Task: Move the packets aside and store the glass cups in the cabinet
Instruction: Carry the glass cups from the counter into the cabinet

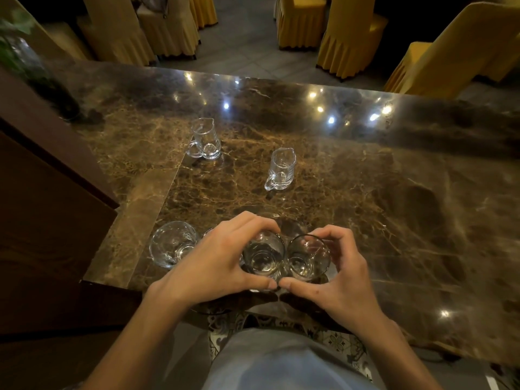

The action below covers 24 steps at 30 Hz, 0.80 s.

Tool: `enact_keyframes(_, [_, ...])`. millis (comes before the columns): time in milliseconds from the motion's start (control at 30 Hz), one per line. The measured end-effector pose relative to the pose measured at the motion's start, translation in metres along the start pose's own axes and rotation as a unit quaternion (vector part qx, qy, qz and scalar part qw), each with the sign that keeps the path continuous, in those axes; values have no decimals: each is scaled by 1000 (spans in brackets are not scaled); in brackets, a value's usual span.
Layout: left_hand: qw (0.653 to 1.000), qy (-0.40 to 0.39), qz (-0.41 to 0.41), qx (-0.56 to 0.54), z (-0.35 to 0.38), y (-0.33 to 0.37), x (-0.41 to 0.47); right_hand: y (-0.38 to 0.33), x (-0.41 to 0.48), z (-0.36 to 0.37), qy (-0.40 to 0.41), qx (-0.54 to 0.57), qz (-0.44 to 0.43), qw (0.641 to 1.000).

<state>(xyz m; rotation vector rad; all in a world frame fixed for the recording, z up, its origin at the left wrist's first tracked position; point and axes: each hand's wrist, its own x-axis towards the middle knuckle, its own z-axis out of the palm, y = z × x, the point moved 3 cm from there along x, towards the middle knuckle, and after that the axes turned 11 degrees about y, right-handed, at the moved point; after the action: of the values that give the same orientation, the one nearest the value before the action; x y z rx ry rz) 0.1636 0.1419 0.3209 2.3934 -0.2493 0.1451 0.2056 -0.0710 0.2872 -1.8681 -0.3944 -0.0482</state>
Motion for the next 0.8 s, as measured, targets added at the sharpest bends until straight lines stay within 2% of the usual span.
enact_keyframes(267, [1000,13,3,-2,2,-2,-2,0,-2,2,-6,-31,-7,999])
enact_keyframes(433, [1000,22,3,-6,2,-2,-1,2,-2,1,-46,-41,8,998])
enact_keyframes(600, [998,27,5,-56,-7,4,2,-1,7,-2,-84,51,48,994])
enact_keyframes(700, [996,51,-8,-79,-18,7,7,-6,22,-3,-68,95,57,992])
enact_keyframes(800, [994,89,-16,-64,-36,9,17,-10,44,-4,-44,92,40,994])
